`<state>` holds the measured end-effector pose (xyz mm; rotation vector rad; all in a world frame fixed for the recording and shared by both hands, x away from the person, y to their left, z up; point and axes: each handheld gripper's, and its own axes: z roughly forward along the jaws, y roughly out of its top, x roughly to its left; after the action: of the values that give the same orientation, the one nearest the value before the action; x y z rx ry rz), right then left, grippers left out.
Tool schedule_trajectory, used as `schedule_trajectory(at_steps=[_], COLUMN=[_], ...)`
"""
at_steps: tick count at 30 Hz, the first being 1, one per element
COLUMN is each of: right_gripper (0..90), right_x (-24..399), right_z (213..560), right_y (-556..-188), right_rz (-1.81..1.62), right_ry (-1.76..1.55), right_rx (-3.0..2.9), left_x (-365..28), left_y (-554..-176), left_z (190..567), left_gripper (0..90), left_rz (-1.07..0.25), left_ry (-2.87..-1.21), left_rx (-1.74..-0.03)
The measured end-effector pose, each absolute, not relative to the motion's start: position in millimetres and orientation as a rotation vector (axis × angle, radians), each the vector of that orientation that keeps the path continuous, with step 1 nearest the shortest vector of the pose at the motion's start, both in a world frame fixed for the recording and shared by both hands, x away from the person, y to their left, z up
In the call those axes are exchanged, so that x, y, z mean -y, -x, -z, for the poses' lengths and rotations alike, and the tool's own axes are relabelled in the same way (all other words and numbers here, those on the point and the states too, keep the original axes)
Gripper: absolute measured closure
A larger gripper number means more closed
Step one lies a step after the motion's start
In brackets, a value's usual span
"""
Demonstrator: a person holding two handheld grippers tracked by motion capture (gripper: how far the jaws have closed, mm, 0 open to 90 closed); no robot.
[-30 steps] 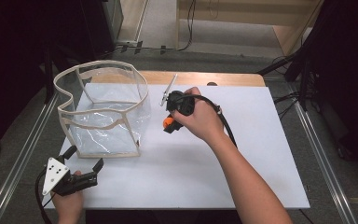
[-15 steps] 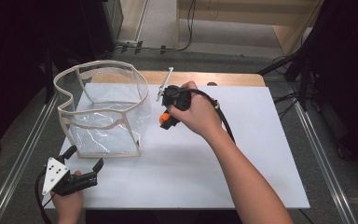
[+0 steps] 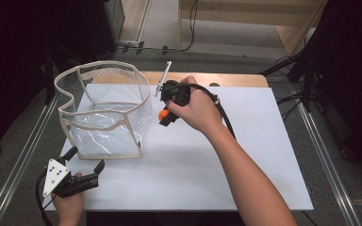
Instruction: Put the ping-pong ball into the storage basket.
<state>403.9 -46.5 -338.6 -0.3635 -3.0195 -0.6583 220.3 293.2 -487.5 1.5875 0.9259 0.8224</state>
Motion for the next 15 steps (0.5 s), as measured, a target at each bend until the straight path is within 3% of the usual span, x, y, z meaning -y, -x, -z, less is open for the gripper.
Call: schedule_trajectory(at_steps=[15], right_gripper=[47.5], right_x=[35], right_z=[319], right_y=[-408], right_rz=[0.651], right_ry=[0.342], right_rx=[3.027], left_x=[-294], left_y=[-220], left_z=[487], left_gripper=[0.1], left_rz=[-0.821], left_ry=[-1.585], left_rx=[-0.927])
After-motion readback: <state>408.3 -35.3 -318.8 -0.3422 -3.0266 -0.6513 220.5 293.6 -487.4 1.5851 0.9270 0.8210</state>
